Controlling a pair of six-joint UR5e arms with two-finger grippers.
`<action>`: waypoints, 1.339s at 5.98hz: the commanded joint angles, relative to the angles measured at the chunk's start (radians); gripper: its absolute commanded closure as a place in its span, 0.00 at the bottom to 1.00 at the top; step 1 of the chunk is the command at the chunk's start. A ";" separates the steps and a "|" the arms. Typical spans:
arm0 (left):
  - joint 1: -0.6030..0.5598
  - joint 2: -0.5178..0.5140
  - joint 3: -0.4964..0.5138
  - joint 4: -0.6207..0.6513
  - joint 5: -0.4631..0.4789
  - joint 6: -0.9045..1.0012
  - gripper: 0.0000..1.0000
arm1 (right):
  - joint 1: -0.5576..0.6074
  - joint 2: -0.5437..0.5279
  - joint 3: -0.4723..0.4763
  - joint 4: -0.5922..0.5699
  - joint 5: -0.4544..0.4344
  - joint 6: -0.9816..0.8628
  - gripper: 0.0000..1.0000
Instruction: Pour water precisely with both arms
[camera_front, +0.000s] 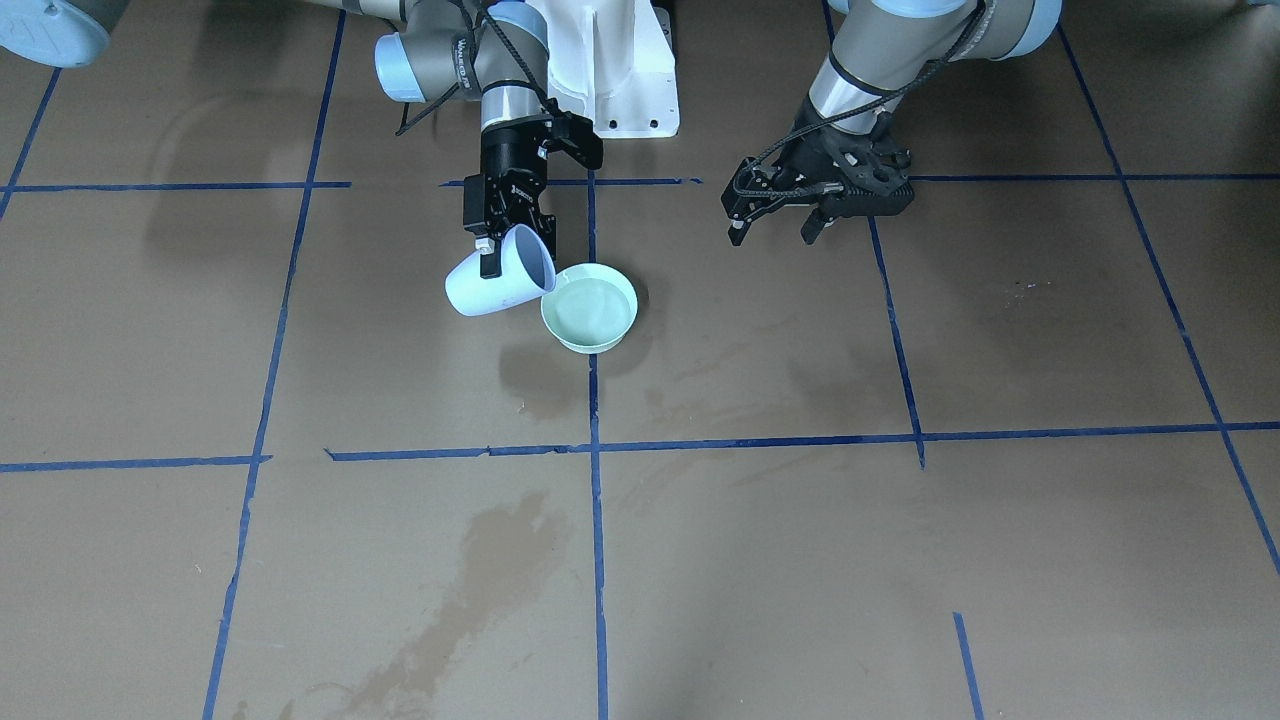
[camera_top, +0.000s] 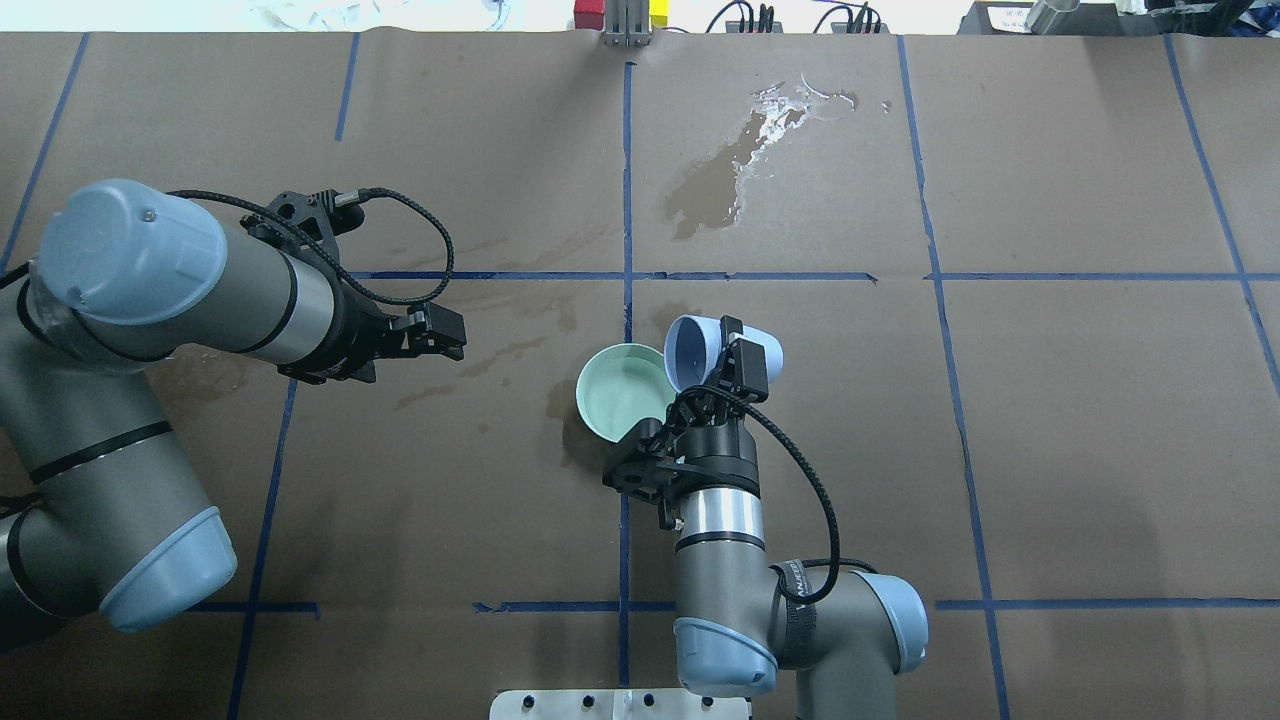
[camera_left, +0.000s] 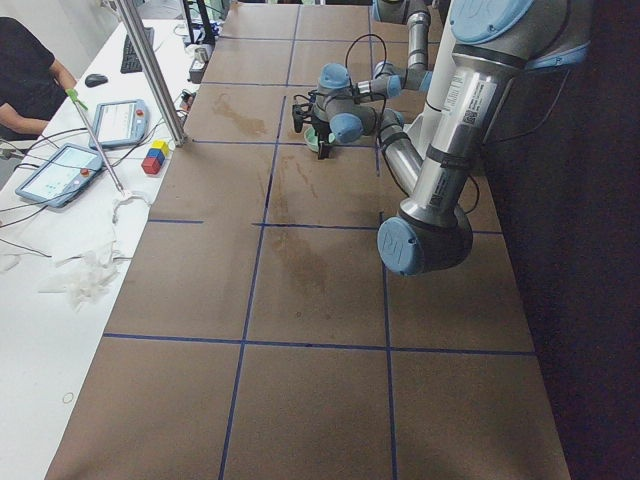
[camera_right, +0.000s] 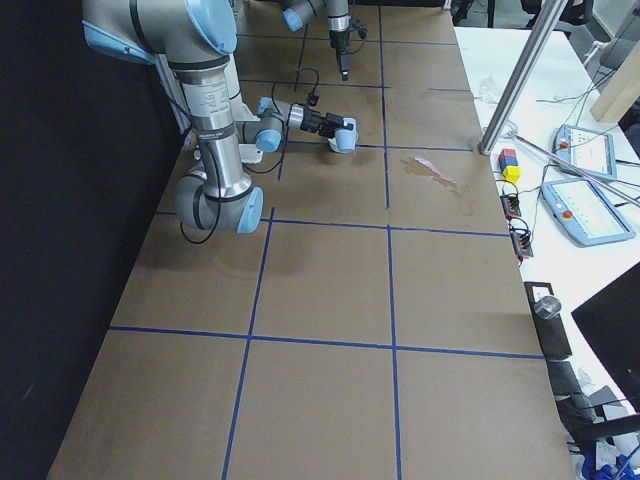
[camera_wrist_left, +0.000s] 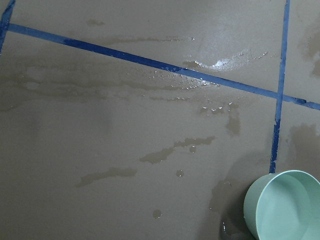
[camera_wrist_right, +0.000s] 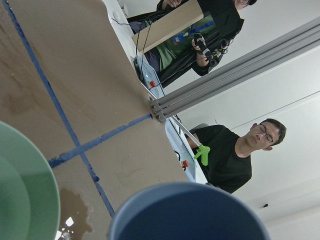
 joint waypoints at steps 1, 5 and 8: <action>0.000 -0.002 0.000 0.000 0.001 0.000 0.00 | -0.001 0.001 -0.002 -0.016 -0.009 -0.099 0.95; 0.000 -0.003 -0.002 0.000 -0.001 -0.002 0.00 | 0.000 0.024 -0.004 -0.115 -0.017 -0.250 0.95; 0.000 -0.003 -0.002 0.000 -0.001 -0.002 0.00 | 0.002 0.036 -0.004 -0.150 -0.025 -0.357 0.95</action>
